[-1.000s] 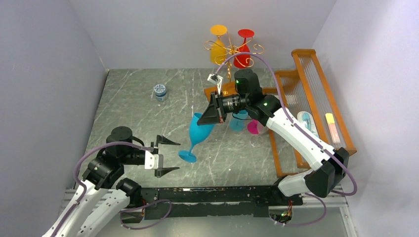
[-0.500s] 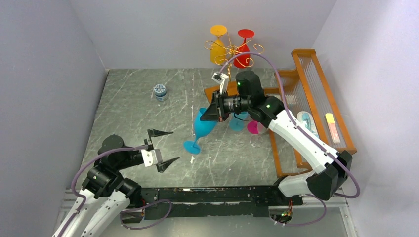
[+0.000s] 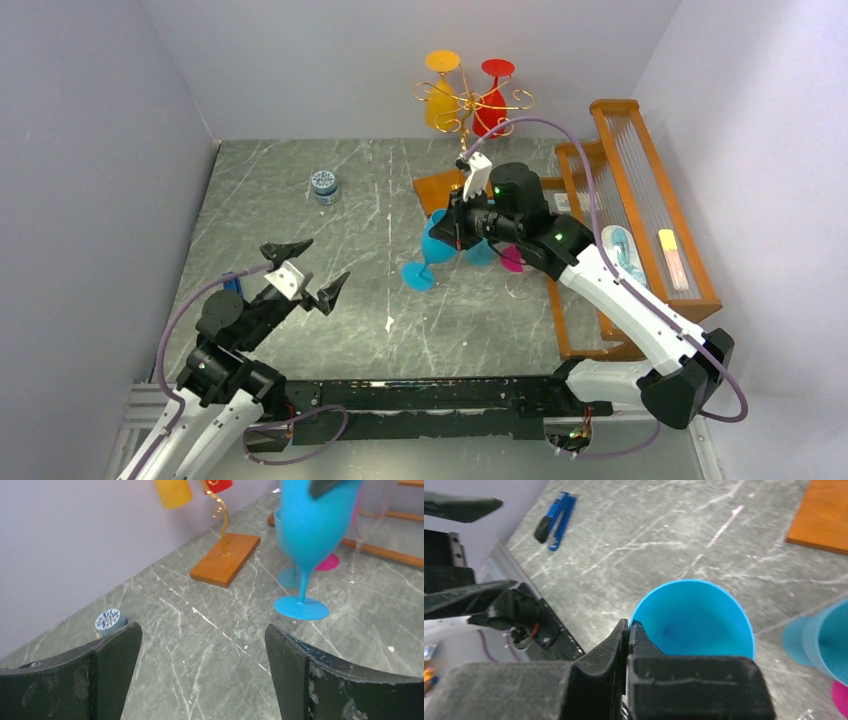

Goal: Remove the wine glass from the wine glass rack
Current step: Place the wine glass at the center of the board.

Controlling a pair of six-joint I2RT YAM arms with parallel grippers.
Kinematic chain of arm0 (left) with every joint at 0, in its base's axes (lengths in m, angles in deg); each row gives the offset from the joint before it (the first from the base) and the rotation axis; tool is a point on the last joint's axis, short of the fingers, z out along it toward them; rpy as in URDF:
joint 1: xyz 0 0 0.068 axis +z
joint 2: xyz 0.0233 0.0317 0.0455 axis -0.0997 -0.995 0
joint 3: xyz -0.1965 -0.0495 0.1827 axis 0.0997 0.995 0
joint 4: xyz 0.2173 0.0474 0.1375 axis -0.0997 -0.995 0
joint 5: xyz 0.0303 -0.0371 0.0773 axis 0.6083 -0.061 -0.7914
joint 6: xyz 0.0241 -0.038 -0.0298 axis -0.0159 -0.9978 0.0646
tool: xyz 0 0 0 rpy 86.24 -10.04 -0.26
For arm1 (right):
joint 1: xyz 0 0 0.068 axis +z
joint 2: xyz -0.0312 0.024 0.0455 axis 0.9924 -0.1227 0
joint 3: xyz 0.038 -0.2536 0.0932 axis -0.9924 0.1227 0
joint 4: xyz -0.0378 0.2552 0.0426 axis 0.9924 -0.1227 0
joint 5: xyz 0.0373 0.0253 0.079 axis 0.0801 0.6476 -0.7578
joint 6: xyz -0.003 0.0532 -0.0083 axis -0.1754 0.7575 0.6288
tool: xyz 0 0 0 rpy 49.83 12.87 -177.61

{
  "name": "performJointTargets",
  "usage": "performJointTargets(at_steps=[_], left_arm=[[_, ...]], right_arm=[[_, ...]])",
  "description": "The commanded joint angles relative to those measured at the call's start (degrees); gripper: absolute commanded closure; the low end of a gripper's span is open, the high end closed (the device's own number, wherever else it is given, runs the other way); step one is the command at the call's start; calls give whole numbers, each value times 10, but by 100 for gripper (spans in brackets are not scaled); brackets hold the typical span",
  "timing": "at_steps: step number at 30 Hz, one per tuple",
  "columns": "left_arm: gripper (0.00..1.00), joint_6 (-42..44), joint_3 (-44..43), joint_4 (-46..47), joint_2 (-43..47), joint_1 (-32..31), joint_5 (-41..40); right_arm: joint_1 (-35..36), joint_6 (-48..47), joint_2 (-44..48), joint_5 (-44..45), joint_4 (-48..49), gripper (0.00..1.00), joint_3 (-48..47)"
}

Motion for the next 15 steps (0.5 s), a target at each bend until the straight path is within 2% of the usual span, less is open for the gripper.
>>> performJointTargets(at_steps=[1,7,12,15], left_arm=[[3,-85,12,38,-21,3,-105],[3,-107,23,48,-35,2,-113],[3,-51,16,32,-48,2,-71],[3,-35,10,21,-56,3,-78]], right_arm=[[7,-29,26,101,-2,100,27],[19,-49,41,164,-20,100,65],[23,-46,62,222,-4,100,125],[27,-44,81,253,18,100,164]])
